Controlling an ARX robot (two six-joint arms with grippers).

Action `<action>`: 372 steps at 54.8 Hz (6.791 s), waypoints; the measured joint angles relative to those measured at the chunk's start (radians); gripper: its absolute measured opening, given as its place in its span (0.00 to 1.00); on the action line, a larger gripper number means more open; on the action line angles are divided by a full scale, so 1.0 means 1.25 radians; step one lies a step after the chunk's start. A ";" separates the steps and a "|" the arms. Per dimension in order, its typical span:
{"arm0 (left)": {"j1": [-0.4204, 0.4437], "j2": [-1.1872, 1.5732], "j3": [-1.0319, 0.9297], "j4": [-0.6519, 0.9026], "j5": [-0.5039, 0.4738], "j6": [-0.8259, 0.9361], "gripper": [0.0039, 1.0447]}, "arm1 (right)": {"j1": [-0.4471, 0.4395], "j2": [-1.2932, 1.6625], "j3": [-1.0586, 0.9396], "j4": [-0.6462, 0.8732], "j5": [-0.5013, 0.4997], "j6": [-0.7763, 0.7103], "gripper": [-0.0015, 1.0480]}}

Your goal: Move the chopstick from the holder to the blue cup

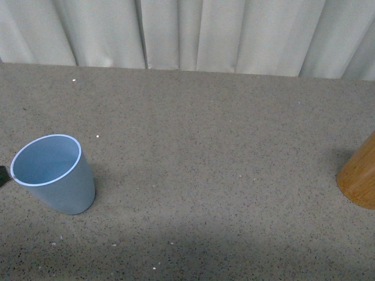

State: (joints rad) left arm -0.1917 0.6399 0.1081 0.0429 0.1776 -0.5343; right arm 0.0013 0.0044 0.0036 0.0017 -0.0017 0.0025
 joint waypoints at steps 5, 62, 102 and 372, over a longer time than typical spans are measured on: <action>-0.043 0.096 0.004 0.054 -0.043 -0.017 0.94 | 0.000 0.000 0.000 0.000 0.000 0.000 0.91; 0.023 0.631 0.164 0.271 -0.200 -0.153 0.94 | 0.000 0.000 0.000 0.000 0.000 0.000 0.91; 0.085 0.726 0.195 0.273 -0.263 -0.148 0.94 | 0.000 0.000 0.000 0.000 0.000 0.000 0.91; 0.151 -0.508 -0.073 -0.034 -0.142 0.421 0.07 | 0.004 0.004 0.001 -0.005 0.018 0.003 0.91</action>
State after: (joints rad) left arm -0.0029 0.0048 0.0170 0.0006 -0.0002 -0.0082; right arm 0.0059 0.0093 0.0044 -0.0040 0.0204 0.0067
